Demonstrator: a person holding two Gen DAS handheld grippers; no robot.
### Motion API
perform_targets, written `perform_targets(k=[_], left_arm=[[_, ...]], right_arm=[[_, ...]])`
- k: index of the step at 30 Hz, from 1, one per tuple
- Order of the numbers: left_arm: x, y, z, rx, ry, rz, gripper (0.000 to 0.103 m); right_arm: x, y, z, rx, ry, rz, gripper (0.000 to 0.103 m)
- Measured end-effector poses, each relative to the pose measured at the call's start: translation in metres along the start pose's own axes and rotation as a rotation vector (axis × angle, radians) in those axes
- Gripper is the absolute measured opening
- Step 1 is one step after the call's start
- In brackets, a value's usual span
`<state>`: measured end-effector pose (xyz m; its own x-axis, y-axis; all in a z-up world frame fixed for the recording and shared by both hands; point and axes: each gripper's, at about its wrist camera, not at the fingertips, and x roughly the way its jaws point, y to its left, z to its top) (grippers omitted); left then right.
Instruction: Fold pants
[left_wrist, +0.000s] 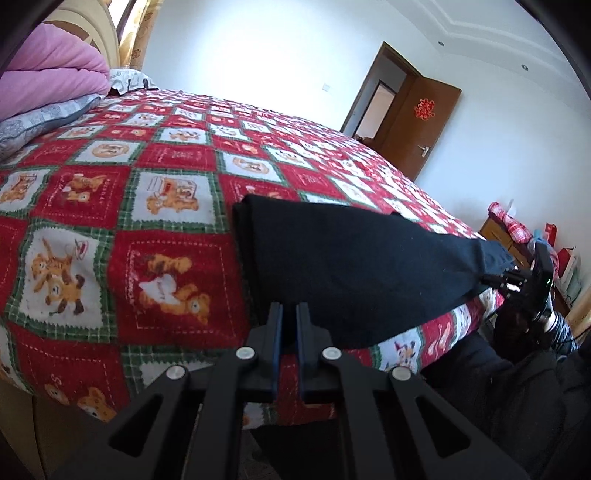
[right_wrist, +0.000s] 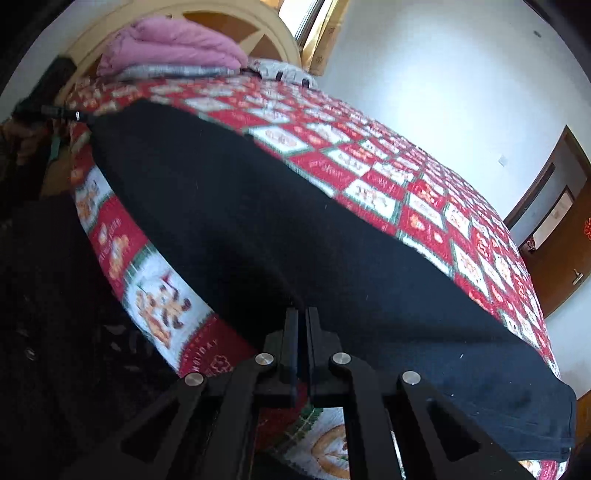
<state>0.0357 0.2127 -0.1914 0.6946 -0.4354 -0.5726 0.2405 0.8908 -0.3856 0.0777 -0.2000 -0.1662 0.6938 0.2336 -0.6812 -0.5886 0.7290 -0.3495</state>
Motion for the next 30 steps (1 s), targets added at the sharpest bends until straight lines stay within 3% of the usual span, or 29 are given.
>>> perform_targets(k=[3, 7, 15, 21, 25, 27, 29, 30], left_arm=[[0.004, 0.003, -0.009, 0.002, 0.018, -0.007, 0.007], [0.006, 0.003, -0.016, 0.031, 0.025, 0.004, 0.007], [0.000, 0.010, -0.017, 0.032, 0.030, 0.030, 0.018], [-0.021, 0.036, -0.015, 0.006, 0.011, 0.187, 0.019], [-0.030, 0.027, 0.000, 0.014, -0.049, 0.212, 0.027], [-0.030, 0.006, 0.011, 0.063, -0.076, 0.196, 0.046], [-0.022, -0.023, 0.022, 0.121, -0.089, 0.159, 0.061], [-0.018, -0.034, 0.027, 0.141, -0.087, 0.139, 0.062]], right_arm=[[0.002, -0.002, -0.004, 0.014, 0.014, 0.009, 0.003], [0.025, 0.007, -0.017, -0.020, 0.104, 0.013, 0.003], [0.024, 0.001, -0.016, 0.005, 0.107, 0.043, 0.006], [0.013, -0.013, -0.013, 0.064, 0.103, 0.085, 0.009], [0.002, -0.036, -0.015, 0.172, 0.088, 0.106, 0.009], [-0.004, -0.051, -0.016, 0.252, 0.076, 0.123, 0.021], [-0.011, -0.071, -0.021, 0.330, 0.063, 0.108, 0.058], [-0.015, -0.080, -0.024, 0.369, 0.054, 0.093, 0.060]])
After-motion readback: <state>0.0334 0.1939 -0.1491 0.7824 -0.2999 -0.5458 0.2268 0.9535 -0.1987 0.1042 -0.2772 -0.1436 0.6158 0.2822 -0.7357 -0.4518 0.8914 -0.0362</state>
